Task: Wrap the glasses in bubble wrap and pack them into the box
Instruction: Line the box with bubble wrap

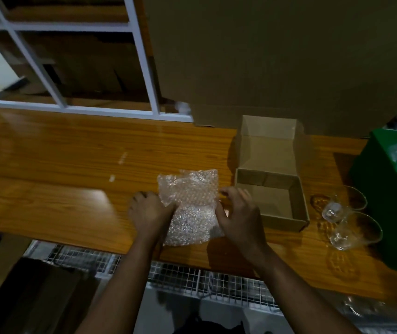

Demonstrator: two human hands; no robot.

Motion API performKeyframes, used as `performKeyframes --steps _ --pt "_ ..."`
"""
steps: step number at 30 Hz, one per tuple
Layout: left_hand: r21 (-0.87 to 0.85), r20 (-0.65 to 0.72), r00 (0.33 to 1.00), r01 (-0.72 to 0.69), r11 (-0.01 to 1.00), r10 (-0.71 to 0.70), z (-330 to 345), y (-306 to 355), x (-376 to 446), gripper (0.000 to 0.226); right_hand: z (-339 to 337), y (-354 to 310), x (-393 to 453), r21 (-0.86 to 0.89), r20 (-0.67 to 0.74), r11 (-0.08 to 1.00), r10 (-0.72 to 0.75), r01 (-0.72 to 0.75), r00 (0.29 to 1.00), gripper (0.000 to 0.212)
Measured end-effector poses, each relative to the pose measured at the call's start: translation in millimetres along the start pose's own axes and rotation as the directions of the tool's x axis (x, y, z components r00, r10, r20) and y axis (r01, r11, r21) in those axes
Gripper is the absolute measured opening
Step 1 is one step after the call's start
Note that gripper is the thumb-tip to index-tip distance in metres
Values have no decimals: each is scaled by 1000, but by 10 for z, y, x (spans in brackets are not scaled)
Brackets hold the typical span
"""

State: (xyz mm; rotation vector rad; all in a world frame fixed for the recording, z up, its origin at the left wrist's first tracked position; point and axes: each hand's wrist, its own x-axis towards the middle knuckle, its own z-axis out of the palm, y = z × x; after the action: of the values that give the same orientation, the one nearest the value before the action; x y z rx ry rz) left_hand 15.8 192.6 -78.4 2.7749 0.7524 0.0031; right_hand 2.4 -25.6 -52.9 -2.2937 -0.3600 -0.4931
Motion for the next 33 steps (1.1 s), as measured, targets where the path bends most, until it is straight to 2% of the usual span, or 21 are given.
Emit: performKeyframes --steps 2,4,7,9,11,13,15,17,20,21,23,25,26,29,30,33 --pt "-151 -17 999 -43 988 41 -31 33 1 30 29 -48 25 57 31 998 -5 4 1000 27" --pt "-395 41 994 -75 916 99 -75 32 -9 21 37 -103 50 99 54 994 29 -34 998 30" --pt "-710 113 971 -70 701 211 -160 -40 -17 22 31 -161 133 92 122 981 161 -173 979 44" --pt "-848 129 963 -16 530 235 -229 -100 -21 21 27 -163 235 122 208 950 258 -287 943 60" --pt "-941 180 954 97 324 239 -341 -139 -39 7 18 -160 381 304 332 826 375 -475 865 73" --pt "-968 232 935 197 153 268 -468 -148 -83 24 40 -141 502 458 469 634 423 -623 775 88" --pt "-966 257 909 256 45 329 -576 -149 -112 35 78 -143 564 499 603 485 401 -718 690 106" --pt "-943 292 869 330 -30 399 -617 -146 -125 44 98 -153 566 475 723 356 362 -805 588 105" --pt "-908 335 831 410 -82 445 -626 -109 -134 58 93 -194 487 432 854 129 258 -893 451 74" --pt "-900 345 825 426 -90 447 -624 -95 -139 59 108 -195 450 433 862 82 254 -898 439 67" --pt "-901 359 822 429 -65 441 -626 -59 -162 54 127 -180 387 488 821 50 313 -872 477 65" --pt "-913 376 827 409 12 417 -616 -25 -179 50 89 -143 353 554 744 106 384 -826 548 83" --pt "-914 381 827 403 38 413 -612 2 -183 47 14 -140 351 580 703 154 402 -800 587 84" --pt "-906 402 828 422 36 390 -612 95 -180 46 -311 -103 369 656 555 283 447 -699 702 31" --pt "-908 398 828 418 38 394 -616 137 -189 44 -434 -85 374 658 508 334 465 -675 725 23" --pt "-936 351 847 322 140 398 -623 342 -272 24 -677 14 358 607 401 482 501 -632 767 32"
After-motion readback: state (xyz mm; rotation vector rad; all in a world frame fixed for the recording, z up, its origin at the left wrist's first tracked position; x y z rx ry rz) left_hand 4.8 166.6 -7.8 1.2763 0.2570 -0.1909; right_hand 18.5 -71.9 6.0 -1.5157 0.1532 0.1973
